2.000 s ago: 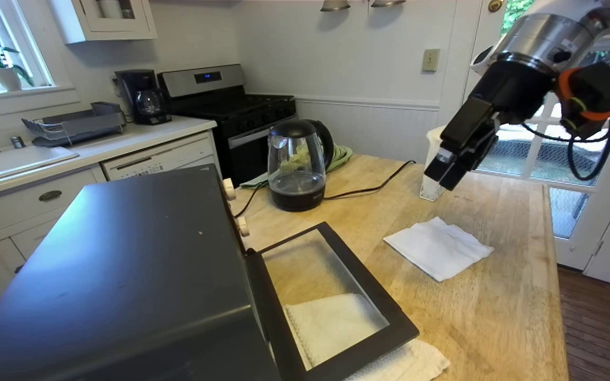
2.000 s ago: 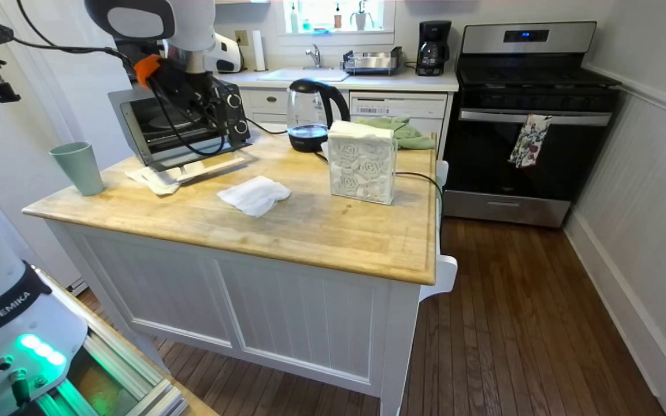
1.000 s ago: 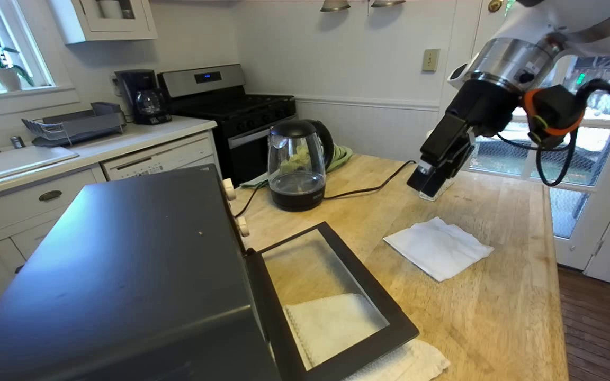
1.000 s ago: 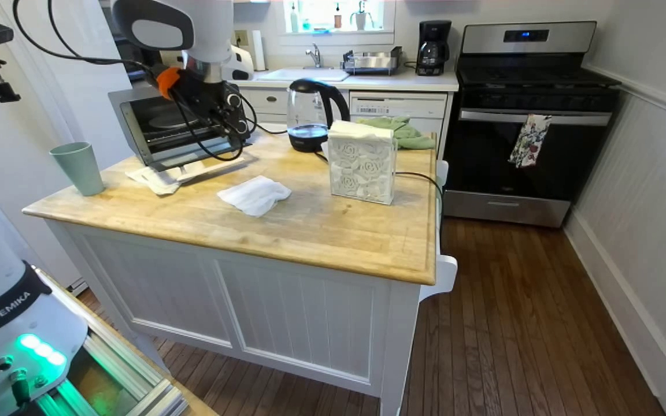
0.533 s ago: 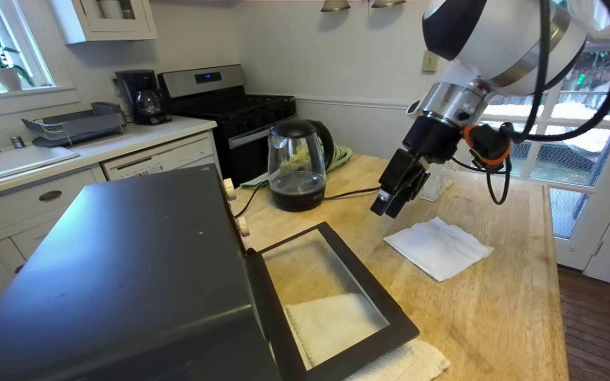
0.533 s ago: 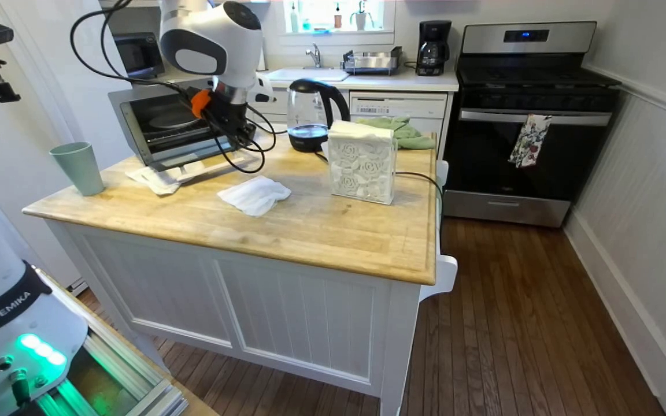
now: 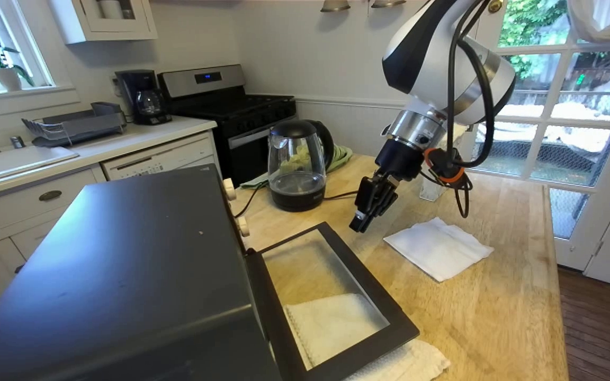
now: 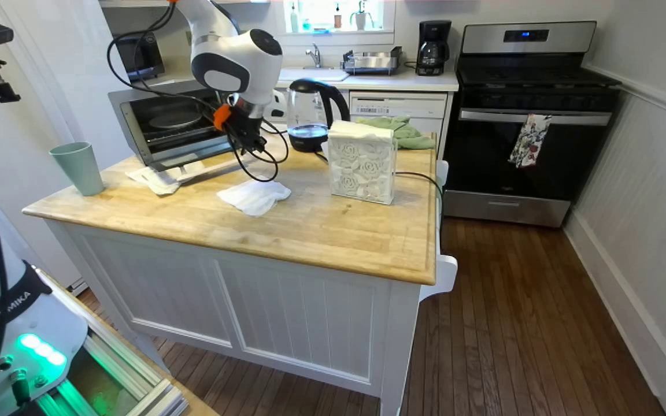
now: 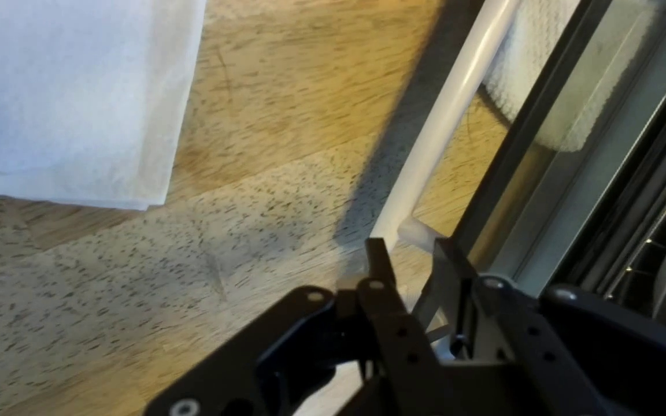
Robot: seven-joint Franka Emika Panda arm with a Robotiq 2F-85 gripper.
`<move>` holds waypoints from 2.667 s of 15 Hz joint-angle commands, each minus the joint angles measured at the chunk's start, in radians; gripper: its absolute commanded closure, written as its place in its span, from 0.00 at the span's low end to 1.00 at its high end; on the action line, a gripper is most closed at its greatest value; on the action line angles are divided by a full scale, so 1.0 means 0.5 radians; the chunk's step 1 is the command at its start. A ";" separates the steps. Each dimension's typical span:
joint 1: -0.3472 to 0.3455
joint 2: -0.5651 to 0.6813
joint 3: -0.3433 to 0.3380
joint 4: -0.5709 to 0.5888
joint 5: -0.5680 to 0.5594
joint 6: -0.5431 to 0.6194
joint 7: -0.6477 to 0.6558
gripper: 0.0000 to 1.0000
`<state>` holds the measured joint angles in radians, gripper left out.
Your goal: Close the oven door completely
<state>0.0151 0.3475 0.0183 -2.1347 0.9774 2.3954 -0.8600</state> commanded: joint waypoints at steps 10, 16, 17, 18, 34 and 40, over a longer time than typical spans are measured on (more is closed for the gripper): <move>-0.147 0.333 0.149 0.298 0.446 -0.012 -0.151 1.00; -0.150 0.313 0.143 0.287 0.644 -0.105 -0.212 1.00; -0.151 0.303 0.141 0.280 0.673 -0.125 -0.226 1.00; -0.152 0.289 0.142 0.271 0.694 -0.148 -0.243 1.00; -0.035 -0.024 0.117 0.130 0.831 -0.276 -0.529 1.00; 0.010 -0.038 0.135 0.161 0.826 -0.305 -0.821 1.00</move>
<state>0.0101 0.3452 0.0837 -2.0386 1.3590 2.2614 -1.1746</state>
